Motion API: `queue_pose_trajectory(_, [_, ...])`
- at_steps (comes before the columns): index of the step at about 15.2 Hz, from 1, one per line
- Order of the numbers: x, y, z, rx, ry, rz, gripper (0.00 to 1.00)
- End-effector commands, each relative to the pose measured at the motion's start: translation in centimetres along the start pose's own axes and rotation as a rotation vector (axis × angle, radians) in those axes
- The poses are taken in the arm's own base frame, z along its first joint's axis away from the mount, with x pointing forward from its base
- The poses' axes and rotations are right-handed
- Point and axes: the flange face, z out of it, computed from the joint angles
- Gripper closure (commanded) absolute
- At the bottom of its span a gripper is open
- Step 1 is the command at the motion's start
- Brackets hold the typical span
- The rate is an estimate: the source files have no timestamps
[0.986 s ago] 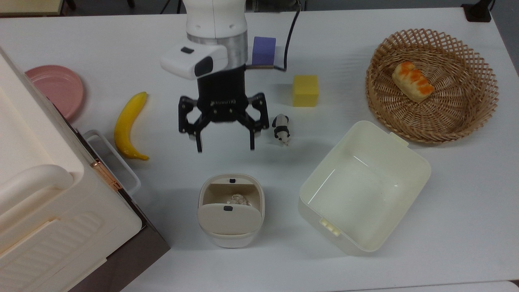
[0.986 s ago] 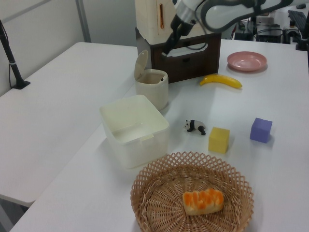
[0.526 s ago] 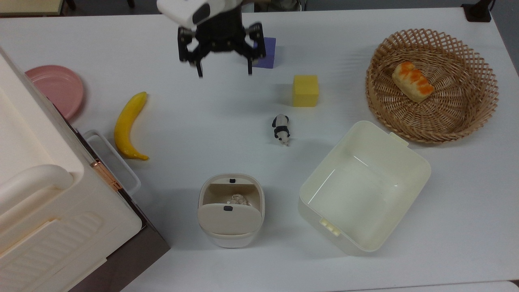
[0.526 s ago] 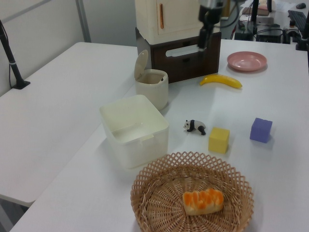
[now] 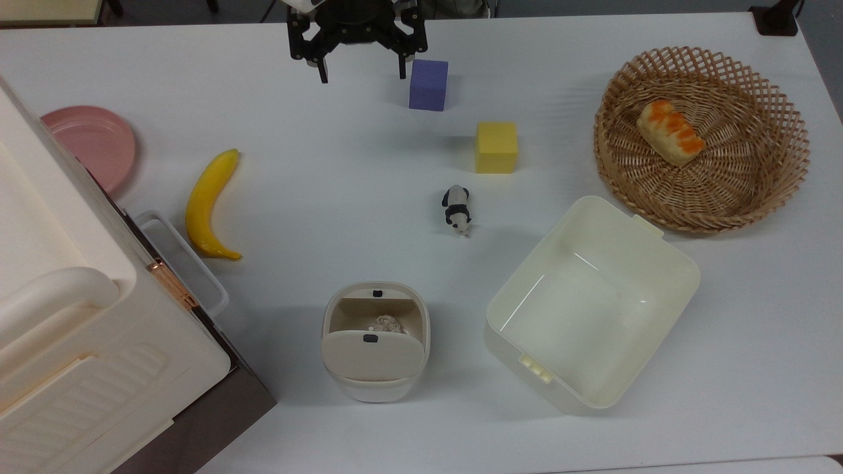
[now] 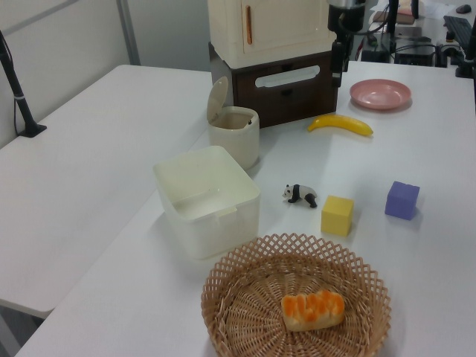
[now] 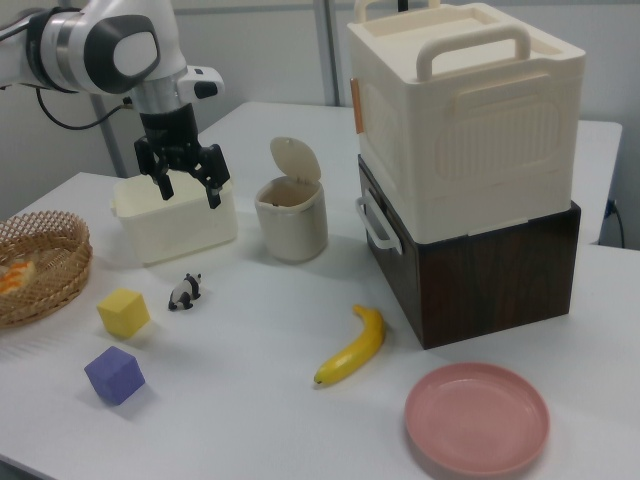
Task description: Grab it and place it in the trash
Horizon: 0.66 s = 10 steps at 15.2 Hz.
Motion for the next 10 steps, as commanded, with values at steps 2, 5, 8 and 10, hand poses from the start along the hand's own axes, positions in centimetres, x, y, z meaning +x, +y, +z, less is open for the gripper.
queue_pose_trajectory(2, [-1.0, 0.7, -0.3, -0.006, -0.018, 0.022, 0.0])
queue_pose_trajectory(5, [-0.9, 1.0, -0.4, -0.007, -0.025, 0.033, 0.0])
queue_pose_trajectory(8, [-1.0, 1.5, -1.5, -0.009, -0.04, 0.04, 0.0])
queue_pose_trajectory(10, [-1.1, 1.5, -1.6, -0.01, -0.044, 0.04, 0.0])
